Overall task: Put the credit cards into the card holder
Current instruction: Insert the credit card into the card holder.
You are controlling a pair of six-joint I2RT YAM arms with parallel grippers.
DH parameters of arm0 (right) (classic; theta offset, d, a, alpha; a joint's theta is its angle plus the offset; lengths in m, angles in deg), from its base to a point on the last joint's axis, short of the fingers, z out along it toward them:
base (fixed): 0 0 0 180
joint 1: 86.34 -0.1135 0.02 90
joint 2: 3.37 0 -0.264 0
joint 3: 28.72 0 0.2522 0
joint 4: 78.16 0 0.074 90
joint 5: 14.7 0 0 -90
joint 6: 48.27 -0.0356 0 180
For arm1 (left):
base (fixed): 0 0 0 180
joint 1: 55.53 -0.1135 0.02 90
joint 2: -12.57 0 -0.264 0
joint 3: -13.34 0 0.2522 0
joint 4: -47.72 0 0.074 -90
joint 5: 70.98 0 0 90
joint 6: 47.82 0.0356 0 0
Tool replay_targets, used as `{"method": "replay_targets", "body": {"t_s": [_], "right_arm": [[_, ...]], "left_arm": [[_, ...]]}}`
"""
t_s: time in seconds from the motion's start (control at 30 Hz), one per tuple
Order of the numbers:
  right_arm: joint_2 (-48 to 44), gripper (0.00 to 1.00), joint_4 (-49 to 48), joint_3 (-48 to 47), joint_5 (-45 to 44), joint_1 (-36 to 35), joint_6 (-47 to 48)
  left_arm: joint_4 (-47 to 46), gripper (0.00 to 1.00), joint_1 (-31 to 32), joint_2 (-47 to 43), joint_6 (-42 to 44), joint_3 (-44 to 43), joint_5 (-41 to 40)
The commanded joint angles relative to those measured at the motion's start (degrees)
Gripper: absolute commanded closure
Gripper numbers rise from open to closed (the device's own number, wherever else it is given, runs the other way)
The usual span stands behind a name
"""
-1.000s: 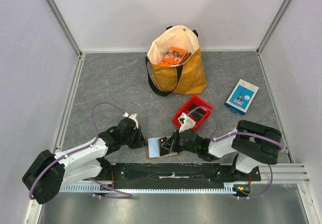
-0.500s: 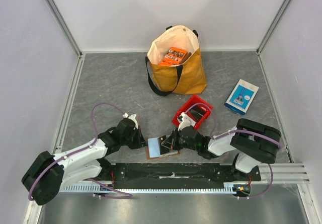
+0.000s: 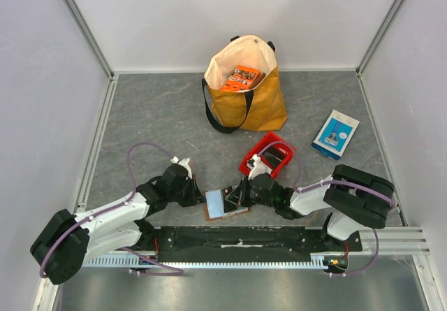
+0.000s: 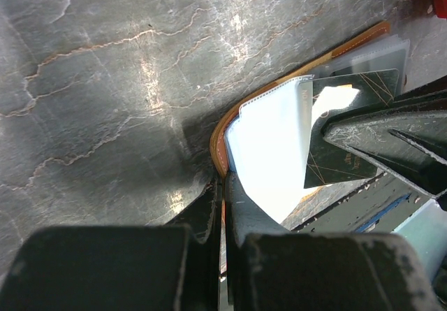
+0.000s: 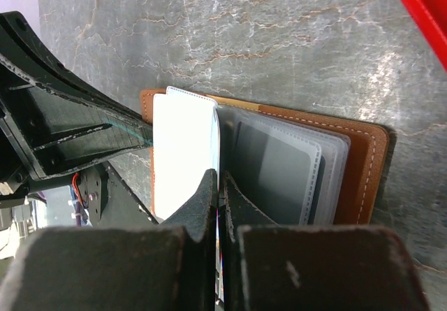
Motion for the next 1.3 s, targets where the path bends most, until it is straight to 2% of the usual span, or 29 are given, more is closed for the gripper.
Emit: {"method": "replay_targets", "body": {"t_s": [0.0,0.53,1.0,1.27], "right_arm": [[-0.26,1.0,9.13,0.79,-6.59,1.05,2.89],[-6.06,1.0,10.01,2.46,-8.53,1.05,2.01],[5.8,1.0,-3.07,0.44,0.96,1.05,-1.07],[8.0,1.0,-7.91,2.28,6.76,-0.09,-8.1]], "left_arm": [[0.85,0.98,0.1,0.7,2.18,0.56,-0.8],[0.85,0.98,0.1,0.88,2.18,0.39,-1.24],[-0.9,0.98,0.18,2.72,2.27,0.13,-0.27],[-1.25,0.98,0.1,3.25,1.66,-0.05,-0.89]]}}
